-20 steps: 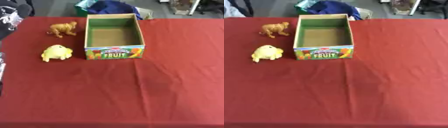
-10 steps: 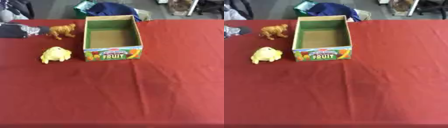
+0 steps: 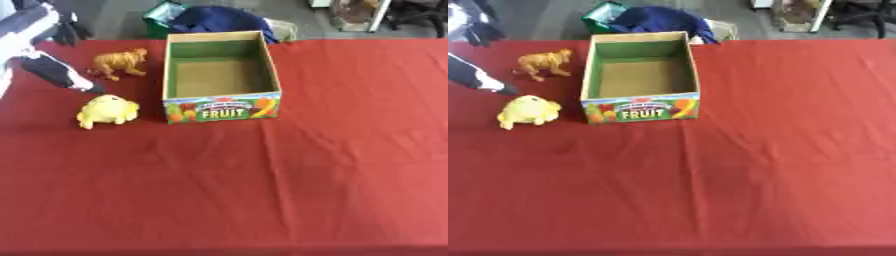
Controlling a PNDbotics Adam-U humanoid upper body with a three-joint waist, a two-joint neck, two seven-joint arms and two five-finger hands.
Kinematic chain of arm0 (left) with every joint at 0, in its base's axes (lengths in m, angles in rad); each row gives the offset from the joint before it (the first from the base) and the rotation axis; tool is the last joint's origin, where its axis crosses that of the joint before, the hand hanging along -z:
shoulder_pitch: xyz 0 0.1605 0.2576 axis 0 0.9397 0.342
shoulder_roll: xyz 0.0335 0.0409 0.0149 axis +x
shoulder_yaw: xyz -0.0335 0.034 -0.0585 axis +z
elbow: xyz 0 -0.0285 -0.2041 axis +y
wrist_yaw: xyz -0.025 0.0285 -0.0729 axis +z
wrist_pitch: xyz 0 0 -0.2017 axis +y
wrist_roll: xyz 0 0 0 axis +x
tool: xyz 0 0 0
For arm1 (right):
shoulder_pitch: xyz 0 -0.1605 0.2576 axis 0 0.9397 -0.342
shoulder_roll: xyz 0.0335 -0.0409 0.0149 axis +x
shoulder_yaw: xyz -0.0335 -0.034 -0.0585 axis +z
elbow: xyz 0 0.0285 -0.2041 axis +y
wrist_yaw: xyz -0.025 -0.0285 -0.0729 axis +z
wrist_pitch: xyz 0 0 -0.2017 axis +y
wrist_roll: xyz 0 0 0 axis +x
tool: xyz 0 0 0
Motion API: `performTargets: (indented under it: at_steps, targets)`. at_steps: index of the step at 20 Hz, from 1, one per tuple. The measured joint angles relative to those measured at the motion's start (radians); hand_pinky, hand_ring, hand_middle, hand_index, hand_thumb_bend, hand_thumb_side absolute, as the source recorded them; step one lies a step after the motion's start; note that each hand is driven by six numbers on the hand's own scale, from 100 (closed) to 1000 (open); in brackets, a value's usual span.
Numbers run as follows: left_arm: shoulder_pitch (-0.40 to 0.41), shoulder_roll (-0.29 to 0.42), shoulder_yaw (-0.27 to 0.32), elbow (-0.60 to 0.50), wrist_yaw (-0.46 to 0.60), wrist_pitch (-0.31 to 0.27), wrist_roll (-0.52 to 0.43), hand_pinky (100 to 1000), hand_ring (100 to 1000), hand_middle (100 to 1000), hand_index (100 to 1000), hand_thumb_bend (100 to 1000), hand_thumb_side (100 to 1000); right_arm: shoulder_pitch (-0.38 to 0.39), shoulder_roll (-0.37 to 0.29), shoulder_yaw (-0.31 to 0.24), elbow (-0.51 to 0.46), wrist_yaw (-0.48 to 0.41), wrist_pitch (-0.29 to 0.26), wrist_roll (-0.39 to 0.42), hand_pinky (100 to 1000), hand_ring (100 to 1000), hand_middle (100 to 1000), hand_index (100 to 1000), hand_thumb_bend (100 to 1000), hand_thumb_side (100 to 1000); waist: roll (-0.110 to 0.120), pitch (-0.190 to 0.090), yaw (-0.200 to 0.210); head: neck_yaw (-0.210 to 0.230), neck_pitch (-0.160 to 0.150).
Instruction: Pick up objects on the table and place them in the box.
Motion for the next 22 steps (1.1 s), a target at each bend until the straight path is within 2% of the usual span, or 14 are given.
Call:
performTargets:
  at_steps: [7,13,22]
  targets:
    - [-0.077,-0.056,-0.016,0.173,-0.078,-0.023,-0.092,651,624,623,733,855,100,0.0,0.0,0.0,0.004,-0.002,0.001,0.001,560,605,639,793,358,294,-0.003,0.006,-0.005,0.0,-0.007]
    - [-0.114,-0.1,-0.016,0.284,-0.131,-0.03,-0.143,659,634,634,741,850,100,-0.001,0.003,0.001,0.004,-0.005,0.001,0.001,561,605,639,793,358,293,-0.007,0.009,-0.011,0.002,-0.008]
    - [-0.133,-0.14,-0.007,0.392,-0.184,-0.031,-0.156,657,637,640,746,825,100,-0.005,0.01,0.001,0.005,-0.009,0.001,0.002,561,606,638,794,355,292,-0.009,0.015,-0.017,0.002,-0.014]
